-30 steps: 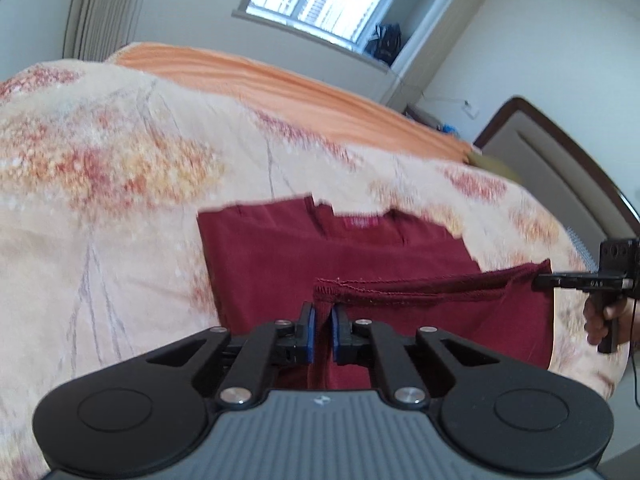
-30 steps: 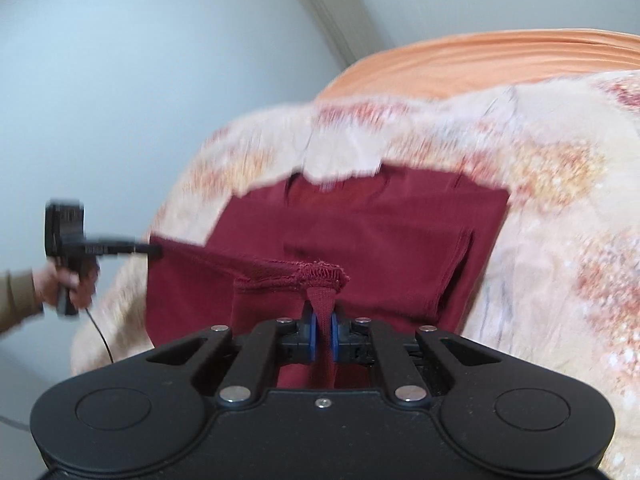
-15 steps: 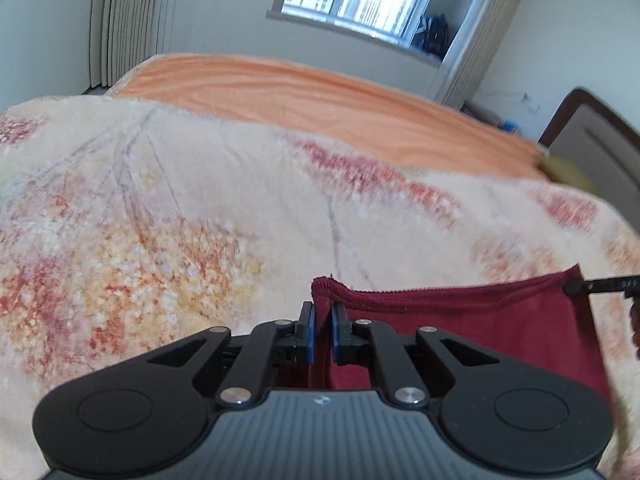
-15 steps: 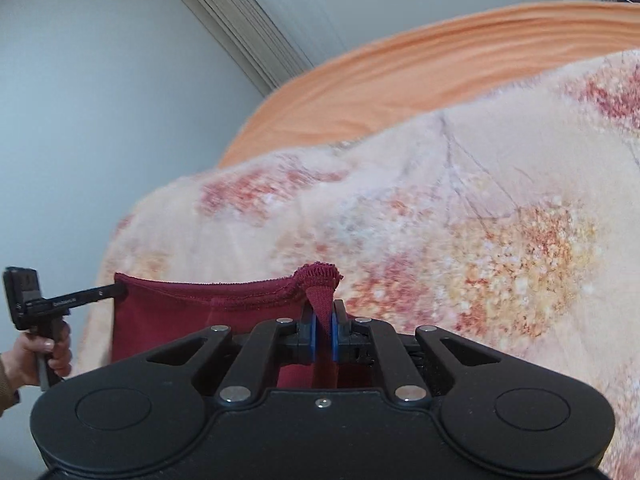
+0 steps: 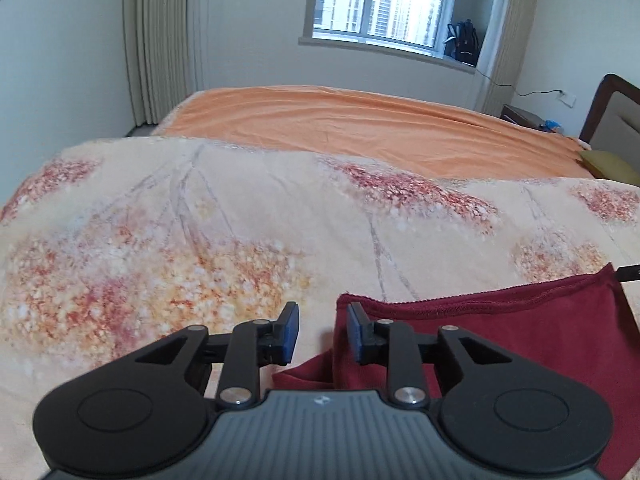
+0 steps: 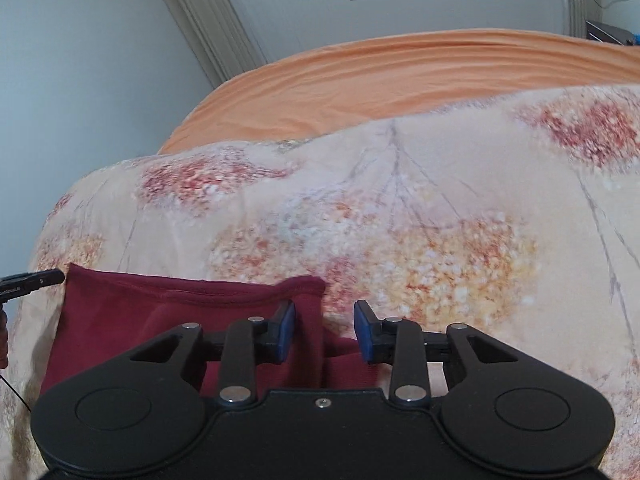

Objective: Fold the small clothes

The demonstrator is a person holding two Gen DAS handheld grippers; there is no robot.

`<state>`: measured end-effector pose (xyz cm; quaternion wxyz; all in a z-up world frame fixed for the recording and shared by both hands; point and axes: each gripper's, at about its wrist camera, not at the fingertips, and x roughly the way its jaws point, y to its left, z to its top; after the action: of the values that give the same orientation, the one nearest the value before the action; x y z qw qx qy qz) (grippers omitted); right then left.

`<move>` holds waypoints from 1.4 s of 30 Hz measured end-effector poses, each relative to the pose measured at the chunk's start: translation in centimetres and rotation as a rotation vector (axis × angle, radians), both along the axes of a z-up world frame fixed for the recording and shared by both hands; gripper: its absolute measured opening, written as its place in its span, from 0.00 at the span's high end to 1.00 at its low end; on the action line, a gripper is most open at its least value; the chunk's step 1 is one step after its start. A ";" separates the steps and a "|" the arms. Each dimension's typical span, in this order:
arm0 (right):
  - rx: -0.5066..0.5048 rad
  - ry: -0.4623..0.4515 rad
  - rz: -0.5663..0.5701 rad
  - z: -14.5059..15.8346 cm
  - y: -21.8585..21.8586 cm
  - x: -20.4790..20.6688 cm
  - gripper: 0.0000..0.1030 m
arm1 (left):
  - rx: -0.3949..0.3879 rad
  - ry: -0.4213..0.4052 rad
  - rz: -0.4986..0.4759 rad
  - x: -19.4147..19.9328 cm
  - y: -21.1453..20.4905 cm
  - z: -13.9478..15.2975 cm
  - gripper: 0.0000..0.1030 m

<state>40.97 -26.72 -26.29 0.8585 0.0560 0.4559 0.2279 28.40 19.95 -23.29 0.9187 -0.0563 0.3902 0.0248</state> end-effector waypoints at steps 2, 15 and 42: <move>-0.016 0.003 -0.006 0.2 0.7 0.1 0.65 | -0.020 -0.004 -0.002 0.0 -0.2 0.4 0.71; 0.017 -0.028 0.046 2.3 4.3 -0.6 0.43 | -0.134 -0.022 -0.223 0.5 -6.1 0.5 0.34; 0.083 -0.046 0.150 0.3 12.3 -10.6 0.17 | -0.278 0.173 0.028 -8.0 1.7 -5.9 0.29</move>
<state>30.32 -14.46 -26.00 0.8462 0.0521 0.4291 0.3117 20.44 21.64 -29.19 0.8646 -0.1860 0.4667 -0.0118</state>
